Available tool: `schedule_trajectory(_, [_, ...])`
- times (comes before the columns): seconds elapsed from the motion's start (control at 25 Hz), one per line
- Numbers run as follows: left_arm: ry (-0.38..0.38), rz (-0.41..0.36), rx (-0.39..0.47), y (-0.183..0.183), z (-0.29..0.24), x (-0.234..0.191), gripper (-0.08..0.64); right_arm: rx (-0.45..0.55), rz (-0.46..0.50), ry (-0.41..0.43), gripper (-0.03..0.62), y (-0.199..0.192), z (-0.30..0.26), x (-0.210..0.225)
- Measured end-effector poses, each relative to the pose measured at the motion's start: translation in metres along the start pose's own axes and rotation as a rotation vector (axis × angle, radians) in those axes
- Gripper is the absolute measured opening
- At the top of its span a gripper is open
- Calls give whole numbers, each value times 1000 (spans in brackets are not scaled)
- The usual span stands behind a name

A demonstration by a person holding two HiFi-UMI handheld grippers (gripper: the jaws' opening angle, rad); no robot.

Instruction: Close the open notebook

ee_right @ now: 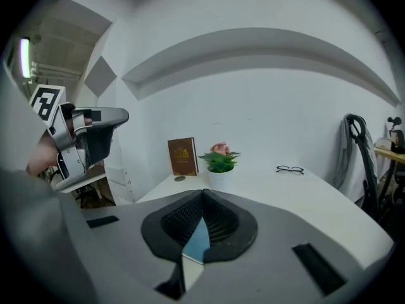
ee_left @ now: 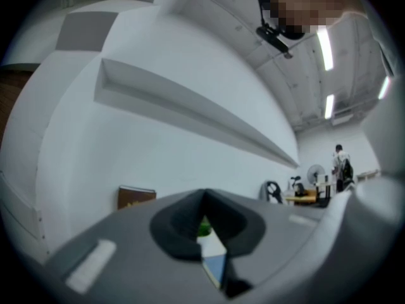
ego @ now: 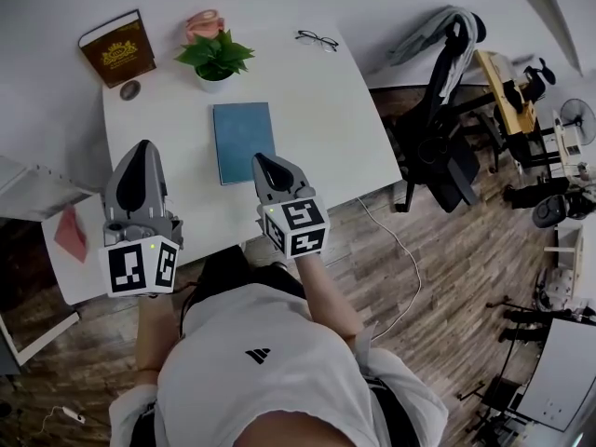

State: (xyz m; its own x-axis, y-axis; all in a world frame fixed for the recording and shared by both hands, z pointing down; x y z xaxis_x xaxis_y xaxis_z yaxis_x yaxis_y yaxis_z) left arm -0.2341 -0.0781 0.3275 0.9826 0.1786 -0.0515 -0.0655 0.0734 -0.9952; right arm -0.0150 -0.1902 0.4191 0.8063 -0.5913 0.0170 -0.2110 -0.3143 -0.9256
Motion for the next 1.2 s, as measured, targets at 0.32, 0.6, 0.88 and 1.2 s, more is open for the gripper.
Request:
schedule_trajectory(0.32, [-12,-16,7,8,4,30,9,105,5,-26,-3,24,39,22])
schedule_trajectory(0.6, [-11,-37,17,16,7,57,9,191,-6,-39,-3,43,72,44])
schedule_trajectory(0.88, [0,-57,25,21,14,80,9,255,8,-45,-3,54,100,61])
schedule_trajectory(1.2, [14,-76,34,29,20,107,9,336,6,-41,-3,67,133,78])
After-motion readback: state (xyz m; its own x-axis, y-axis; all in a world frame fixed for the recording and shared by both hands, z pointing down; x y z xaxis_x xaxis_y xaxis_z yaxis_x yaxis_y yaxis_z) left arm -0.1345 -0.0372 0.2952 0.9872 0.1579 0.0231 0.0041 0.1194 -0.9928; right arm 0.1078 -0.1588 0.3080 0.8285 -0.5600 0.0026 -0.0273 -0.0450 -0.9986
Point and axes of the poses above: the fingertips, and each gripper's own axes: z backward along the fingers, x to its right, y out of its top, the point moved 10 cm from there along z, backward along the fingers, and after that the axes turned 15 degrees about -y, right-handed, at the moved point
